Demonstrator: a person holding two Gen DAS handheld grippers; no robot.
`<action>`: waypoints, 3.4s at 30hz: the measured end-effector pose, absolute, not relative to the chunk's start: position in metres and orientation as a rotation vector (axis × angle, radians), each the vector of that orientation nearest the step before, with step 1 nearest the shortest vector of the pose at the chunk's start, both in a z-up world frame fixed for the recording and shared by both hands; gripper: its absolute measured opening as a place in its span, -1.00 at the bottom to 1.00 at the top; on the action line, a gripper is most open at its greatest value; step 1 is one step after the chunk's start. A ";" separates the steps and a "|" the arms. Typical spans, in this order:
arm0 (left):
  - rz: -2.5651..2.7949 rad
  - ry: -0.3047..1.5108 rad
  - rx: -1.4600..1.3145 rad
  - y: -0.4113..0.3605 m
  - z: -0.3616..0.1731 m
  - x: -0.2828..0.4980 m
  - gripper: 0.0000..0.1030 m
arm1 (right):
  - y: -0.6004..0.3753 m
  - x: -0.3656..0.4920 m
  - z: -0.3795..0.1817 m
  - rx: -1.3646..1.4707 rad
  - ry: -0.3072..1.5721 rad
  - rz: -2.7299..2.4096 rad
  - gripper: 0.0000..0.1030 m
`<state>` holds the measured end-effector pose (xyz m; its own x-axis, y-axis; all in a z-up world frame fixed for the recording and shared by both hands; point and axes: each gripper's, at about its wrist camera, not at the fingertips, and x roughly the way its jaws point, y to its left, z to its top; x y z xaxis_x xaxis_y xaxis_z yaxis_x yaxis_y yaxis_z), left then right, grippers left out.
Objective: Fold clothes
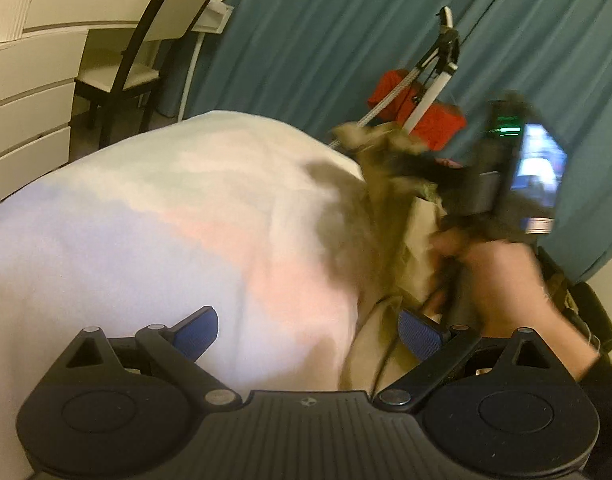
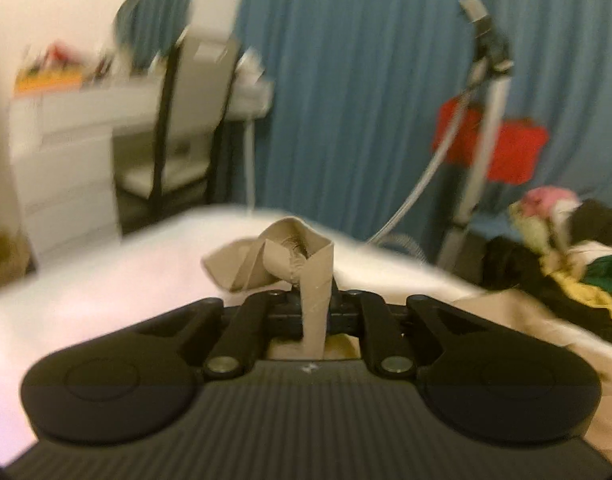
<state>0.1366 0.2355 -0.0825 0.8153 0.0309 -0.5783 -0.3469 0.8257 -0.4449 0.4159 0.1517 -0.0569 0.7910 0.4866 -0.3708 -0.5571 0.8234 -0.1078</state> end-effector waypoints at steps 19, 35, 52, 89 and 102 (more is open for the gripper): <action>0.037 0.632 -0.384 0.158 -0.092 0.149 0.91 | -0.098 0.429 -0.095 0.166 0.501 0.080 0.62; -0.086 0.582 -0.251 0.116 -0.072 0.117 0.90 | -0.130 0.215 -0.017 0.151 0.378 0.244 0.66; -0.119 0.610 -0.066 0.033 -0.059 0.043 0.92 | -0.187 0.077 -0.022 0.207 0.346 0.324 0.66; 0.177 0.951 -0.442 0.118 -0.110 0.049 0.85 | -0.204 0.086 -0.042 0.248 0.457 0.252 0.66; 0.234 0.989 -0.553 0.137 -0.119 0.047 0.48 | -0.234 0.099 -0.057 0.477 0.536 0.215 0.66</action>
